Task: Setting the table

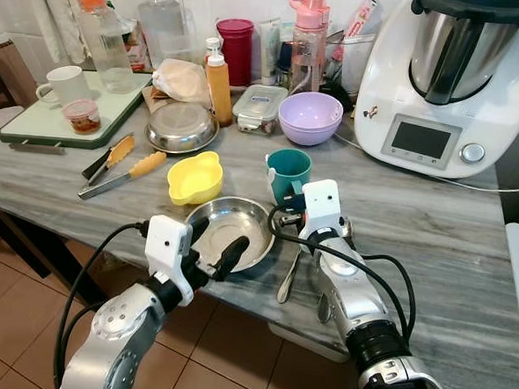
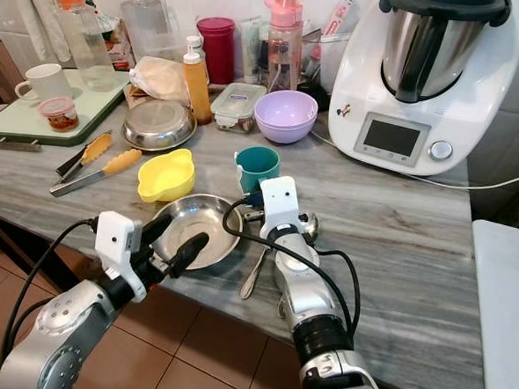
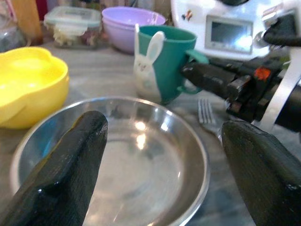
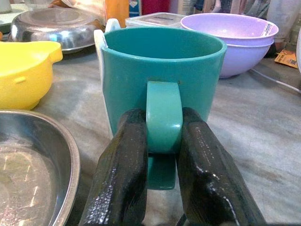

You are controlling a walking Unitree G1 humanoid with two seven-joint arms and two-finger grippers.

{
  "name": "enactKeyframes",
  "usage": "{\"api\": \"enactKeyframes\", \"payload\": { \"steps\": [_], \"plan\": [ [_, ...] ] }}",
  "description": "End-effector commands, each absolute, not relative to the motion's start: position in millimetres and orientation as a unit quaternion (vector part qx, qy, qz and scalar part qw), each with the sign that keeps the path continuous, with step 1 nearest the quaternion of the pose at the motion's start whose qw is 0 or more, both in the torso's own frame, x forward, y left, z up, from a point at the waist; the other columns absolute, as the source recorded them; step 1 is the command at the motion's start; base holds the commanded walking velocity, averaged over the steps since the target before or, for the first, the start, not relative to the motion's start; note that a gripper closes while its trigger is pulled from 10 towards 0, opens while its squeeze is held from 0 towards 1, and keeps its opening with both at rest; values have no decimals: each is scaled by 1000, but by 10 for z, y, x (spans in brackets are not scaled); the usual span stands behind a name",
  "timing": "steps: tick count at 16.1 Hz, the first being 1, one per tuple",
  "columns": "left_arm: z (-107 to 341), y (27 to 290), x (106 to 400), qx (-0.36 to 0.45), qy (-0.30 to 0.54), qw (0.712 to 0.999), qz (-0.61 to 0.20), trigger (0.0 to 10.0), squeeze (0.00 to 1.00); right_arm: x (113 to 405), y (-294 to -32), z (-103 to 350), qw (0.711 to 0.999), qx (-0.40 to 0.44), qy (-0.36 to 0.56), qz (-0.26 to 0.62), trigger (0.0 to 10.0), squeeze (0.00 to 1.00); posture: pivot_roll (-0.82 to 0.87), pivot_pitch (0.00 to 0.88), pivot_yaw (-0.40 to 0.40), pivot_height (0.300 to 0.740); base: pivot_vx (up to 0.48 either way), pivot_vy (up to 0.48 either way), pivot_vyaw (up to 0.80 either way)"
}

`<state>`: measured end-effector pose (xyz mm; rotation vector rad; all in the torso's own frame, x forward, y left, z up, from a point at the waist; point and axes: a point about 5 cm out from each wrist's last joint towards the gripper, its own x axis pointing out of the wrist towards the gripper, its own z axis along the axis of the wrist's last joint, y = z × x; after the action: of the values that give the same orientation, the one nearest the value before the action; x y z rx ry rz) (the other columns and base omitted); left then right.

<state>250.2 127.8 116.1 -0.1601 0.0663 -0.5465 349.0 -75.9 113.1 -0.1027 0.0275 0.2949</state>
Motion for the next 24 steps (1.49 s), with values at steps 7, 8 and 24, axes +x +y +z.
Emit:
{"api": "enactKeyframes", "payload": {
  "steps": [7,8,24],
  "plan": [
    [1176,1499,2543,-54,5,985,-163,10000,0,3483,-816,1372,985,-73,-58,147,10000,0,-173,5,80,740,0,0,0],
    [1187,1496,2556,-55,-1,987,-154,10000,0,3481,-819,1435,982,-81,-74,151,10000,0,-174,4,79,740,0,0,0],
    [1036,2016,2080,10,10,998,62,10000,0,2673,-1603,1474,990,-97,-59,86,10000,0,-207,22,82,740,0,0,0]
  ]
}}
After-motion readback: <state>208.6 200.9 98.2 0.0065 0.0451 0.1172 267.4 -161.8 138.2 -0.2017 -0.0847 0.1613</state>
